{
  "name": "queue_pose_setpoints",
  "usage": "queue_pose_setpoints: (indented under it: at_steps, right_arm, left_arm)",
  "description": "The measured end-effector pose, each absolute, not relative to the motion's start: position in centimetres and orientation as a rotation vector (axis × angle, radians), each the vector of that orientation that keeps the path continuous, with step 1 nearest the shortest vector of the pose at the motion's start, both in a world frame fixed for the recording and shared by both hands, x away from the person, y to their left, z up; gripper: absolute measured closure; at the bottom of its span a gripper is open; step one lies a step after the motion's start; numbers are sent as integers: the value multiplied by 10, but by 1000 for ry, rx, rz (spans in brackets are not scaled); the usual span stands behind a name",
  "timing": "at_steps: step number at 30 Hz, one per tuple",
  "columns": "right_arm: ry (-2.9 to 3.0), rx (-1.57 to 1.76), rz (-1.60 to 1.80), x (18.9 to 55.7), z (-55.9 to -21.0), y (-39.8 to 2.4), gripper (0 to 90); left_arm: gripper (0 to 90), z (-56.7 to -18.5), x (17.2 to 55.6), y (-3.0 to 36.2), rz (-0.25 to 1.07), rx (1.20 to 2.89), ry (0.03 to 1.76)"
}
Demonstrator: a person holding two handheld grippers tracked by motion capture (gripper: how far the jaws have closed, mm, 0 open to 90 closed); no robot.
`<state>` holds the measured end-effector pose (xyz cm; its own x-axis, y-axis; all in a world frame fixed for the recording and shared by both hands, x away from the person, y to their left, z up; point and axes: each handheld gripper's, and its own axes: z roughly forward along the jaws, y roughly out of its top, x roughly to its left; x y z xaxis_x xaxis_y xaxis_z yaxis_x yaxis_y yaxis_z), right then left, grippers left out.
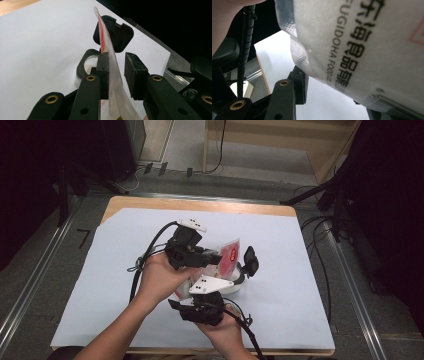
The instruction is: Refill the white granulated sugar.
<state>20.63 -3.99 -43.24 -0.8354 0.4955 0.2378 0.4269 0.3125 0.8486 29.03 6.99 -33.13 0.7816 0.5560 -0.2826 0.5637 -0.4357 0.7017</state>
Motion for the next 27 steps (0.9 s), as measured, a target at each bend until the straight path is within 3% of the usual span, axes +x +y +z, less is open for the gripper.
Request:
queue_pose_setpoints:
  at_steps: [27]
  right_arm:
    - [2490,876,1577,207,-432,-40,567]
  left_arm:
    - [748,-331,290,70,-5,2138,830]
